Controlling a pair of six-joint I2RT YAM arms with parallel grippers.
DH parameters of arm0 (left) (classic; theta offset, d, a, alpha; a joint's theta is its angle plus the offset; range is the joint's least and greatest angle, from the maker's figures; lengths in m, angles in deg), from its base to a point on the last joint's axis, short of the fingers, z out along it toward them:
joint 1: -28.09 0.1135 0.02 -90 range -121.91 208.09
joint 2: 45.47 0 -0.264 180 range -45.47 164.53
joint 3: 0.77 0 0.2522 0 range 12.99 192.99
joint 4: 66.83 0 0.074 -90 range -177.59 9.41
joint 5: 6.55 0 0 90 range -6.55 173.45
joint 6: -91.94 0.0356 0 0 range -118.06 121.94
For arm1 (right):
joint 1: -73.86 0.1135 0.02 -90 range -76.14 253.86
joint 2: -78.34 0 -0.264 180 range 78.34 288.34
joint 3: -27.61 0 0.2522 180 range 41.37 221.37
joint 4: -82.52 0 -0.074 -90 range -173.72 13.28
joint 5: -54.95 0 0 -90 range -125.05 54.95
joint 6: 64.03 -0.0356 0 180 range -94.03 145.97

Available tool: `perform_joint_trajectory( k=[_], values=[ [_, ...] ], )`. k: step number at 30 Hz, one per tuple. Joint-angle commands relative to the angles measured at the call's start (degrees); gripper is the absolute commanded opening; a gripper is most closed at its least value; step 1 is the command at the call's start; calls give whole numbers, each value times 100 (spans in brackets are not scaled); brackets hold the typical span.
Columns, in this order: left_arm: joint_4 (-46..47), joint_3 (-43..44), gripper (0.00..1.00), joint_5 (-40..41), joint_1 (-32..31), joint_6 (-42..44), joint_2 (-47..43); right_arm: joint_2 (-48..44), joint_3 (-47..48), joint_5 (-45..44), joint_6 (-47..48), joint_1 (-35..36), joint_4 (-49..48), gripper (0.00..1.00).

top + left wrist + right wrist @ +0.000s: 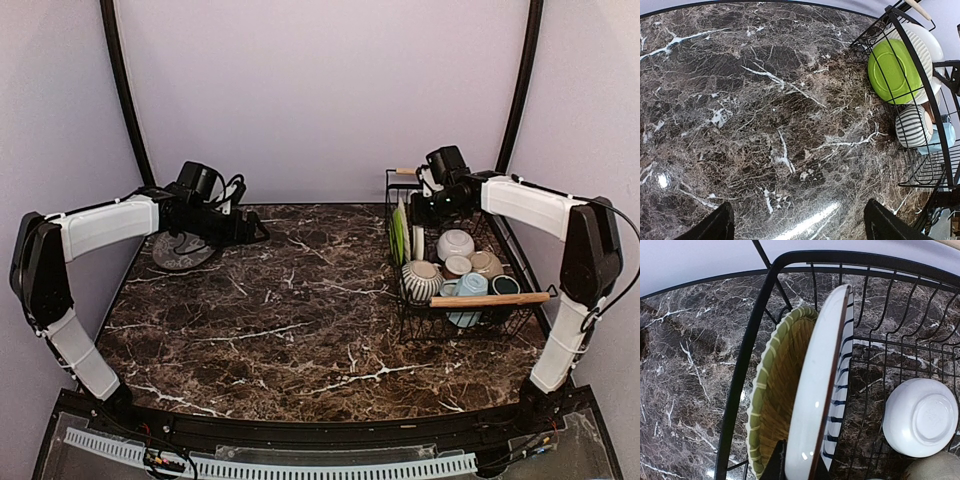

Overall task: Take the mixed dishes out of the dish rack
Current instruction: Grab the plate from the dish rack.

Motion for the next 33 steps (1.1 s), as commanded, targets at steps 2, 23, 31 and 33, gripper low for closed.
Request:
perform_joint_trajectory(
  k=[2,23,31,33],
  values=[
    [-170,155,89,-4,-9,86,-30,-604,88,-88,211,53,-239,0],
    [-163,364,90,-111,-9,40,-77,-2134,-579,-193,728,55,-1149,0],
    [-366,1692,91,-781,-9,-619,113,-2276,-432,-160,942,48,-934,0],
    [-376,1777,91,-889,-9,-624,162,-2281,-290,12,1018,55,-845,0]
  ],
)
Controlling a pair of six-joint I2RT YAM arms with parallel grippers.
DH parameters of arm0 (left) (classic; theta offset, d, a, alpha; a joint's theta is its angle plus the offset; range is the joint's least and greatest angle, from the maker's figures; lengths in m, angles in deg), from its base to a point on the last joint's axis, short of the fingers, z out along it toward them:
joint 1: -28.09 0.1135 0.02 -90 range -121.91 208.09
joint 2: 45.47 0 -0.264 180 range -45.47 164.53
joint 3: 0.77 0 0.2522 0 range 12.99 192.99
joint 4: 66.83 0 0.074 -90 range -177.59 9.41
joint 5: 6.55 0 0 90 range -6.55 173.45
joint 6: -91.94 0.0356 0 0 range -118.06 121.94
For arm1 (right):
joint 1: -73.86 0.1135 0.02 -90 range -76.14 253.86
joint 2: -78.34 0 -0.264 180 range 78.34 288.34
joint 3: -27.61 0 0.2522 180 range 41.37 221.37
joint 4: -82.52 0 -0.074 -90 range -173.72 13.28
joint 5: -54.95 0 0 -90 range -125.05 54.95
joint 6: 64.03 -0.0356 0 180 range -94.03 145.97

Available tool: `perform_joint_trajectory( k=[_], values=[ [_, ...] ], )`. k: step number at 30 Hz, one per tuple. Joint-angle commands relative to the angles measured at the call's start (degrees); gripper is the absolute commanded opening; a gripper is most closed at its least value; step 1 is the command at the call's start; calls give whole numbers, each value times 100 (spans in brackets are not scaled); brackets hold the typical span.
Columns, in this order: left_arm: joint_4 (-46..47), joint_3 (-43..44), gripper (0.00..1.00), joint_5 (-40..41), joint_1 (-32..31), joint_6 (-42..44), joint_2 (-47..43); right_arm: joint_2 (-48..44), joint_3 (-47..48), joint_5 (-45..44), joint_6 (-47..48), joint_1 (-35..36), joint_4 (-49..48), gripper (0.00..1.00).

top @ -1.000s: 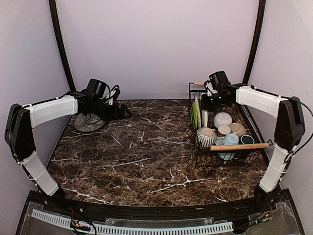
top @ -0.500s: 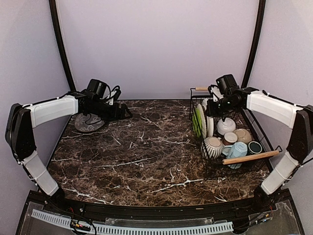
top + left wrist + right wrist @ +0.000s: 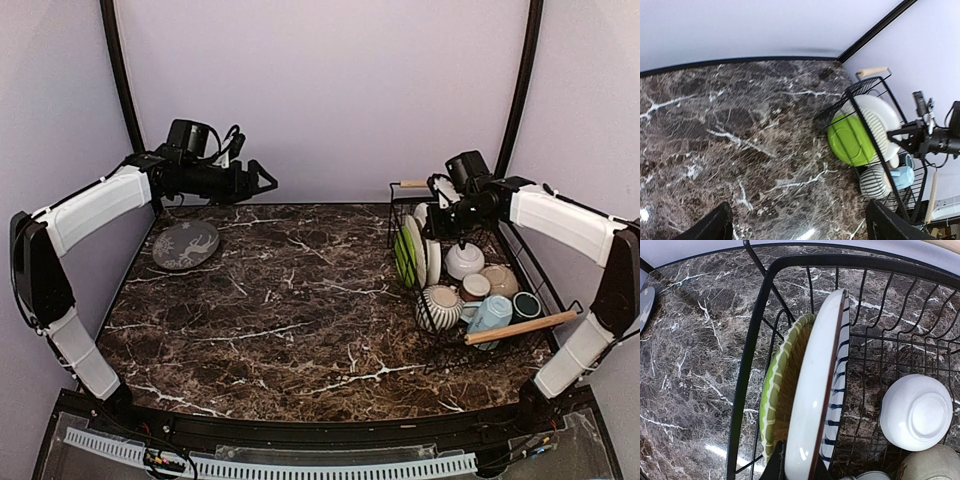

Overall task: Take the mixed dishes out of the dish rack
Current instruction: Grab the plate from the dish rack, then pass from the right arm to the left

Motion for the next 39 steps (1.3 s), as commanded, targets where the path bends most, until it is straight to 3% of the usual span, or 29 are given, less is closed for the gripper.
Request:
perform_joint_trajectory(
  k=[1,8,12,19,26,32,39],
  values=[
    [-123,315,91,-481,-9,-197,81,-871,799,-242,803,4,-1394,0],
    [-210,-323,92,-844,-9,213,51,-878,1191,-252,1799,246,-935,0],
    [-254,-351,91,-1133,-9,109,74,-948,1015,-1000,2362,648,-1109,0],
    [-146,-394,91,-1402,-9,8,-10,-907,1174,-981,2603,836,-1188,0],
    [101,-477,91,-1794,10,-187,-120,-616,1291,-1579,4163,2048,-1675,0],
    [1059,-858,91,-2489,310,-889,-163,-93,1100,-2125,5421,2954,-2313,0],
    [1535,-1124,93,-2560,690,-1400,-256,733,1003,-2771,6336,3486,-2965,0]
  ],
)
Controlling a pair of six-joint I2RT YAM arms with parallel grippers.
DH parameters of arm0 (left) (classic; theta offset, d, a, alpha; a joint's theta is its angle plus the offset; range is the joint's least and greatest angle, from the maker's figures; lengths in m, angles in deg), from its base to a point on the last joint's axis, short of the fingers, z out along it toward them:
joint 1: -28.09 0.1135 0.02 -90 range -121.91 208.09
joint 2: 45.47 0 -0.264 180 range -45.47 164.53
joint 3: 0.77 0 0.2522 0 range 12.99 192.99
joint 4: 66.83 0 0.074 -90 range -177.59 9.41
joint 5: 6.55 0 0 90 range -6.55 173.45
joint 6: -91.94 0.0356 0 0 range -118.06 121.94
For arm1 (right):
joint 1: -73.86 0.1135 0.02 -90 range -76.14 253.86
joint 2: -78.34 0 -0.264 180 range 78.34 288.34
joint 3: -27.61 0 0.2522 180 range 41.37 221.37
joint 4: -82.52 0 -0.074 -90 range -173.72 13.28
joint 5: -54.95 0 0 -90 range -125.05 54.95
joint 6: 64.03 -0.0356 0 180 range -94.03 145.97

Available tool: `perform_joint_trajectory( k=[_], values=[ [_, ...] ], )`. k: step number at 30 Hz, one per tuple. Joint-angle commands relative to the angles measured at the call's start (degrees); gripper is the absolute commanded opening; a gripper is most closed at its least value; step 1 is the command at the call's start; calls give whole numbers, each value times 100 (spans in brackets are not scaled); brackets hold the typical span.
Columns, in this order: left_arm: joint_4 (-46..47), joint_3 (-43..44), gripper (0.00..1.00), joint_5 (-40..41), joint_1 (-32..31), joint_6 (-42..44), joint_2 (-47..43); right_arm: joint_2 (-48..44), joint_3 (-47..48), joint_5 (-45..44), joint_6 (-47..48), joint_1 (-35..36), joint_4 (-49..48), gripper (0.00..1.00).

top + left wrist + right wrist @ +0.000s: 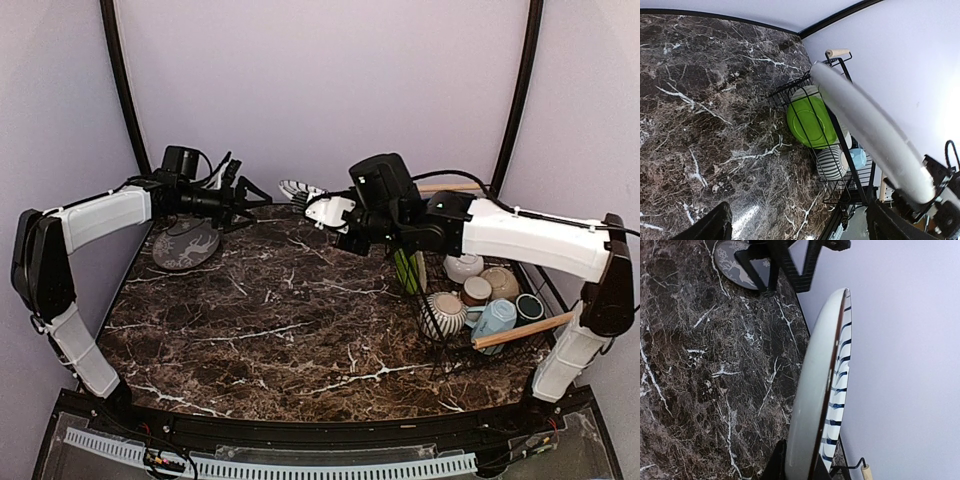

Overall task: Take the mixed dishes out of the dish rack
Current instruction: Pass from the right arm to the left

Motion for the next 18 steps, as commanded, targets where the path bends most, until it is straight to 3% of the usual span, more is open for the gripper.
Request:
perform_joint_trajectory(
  k=[1,7,11,18],
  values=[
    [542,-193,93,-258,141,-461,-299,327,97,-738,808,165,-1361,0],
    [1017,-442,94,-466,147,-1069,2,743,168,-748,824,335,-1586,0],
    [1031,-484,90,-424,126,-1076,84,942,194,-888,966,455,-1819,0],
    [110,-207,76,174,-3,-478,151,1170,148,-1201,1242,591,-2401,0]
  ],
)
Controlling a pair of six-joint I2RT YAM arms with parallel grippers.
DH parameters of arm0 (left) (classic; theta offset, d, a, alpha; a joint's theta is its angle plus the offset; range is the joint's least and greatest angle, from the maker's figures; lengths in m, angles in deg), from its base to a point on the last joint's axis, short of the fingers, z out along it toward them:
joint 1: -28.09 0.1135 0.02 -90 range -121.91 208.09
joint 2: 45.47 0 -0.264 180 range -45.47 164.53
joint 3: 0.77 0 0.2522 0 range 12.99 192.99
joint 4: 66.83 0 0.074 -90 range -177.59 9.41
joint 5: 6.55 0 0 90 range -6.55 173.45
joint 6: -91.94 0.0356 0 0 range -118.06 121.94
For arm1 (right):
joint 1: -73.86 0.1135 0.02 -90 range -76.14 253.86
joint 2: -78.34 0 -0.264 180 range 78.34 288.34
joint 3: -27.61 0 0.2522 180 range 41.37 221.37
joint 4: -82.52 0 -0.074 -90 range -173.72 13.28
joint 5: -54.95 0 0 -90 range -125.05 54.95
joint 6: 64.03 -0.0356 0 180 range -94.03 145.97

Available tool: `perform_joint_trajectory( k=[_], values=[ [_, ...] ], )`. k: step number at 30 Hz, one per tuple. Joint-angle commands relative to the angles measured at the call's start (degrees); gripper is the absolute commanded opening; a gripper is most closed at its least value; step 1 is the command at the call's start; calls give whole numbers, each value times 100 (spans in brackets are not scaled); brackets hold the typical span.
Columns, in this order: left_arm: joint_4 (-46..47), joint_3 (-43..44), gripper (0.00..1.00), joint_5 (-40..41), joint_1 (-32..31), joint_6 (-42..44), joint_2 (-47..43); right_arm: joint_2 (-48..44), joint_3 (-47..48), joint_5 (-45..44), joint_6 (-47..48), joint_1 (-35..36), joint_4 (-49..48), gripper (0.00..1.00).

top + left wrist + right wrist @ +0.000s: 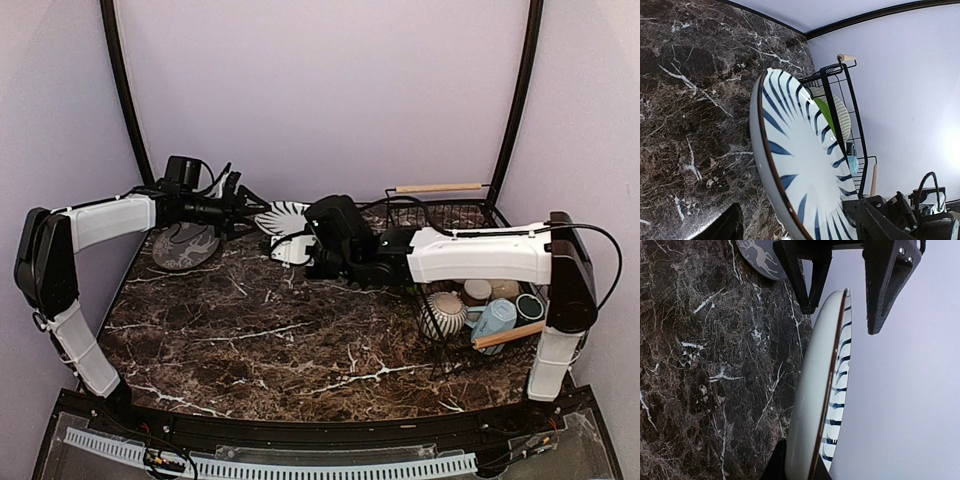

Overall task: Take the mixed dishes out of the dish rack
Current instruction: Pass from the right arm to the left

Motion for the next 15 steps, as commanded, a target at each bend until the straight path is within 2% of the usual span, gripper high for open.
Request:
perform_joint_trajectory(
  k=[1,11,15],
  values=[
    [-686,217,72,485,-129,544,6,-60,143,-411,181,113,-1371,0],
    [-920,282,39,703,-255,758,59,301,155,-603,419,265,-1961,0],
    [-1125,375,20,906,-256,904,60,474,260,-699,421,268,-2053,0]
  ],
)
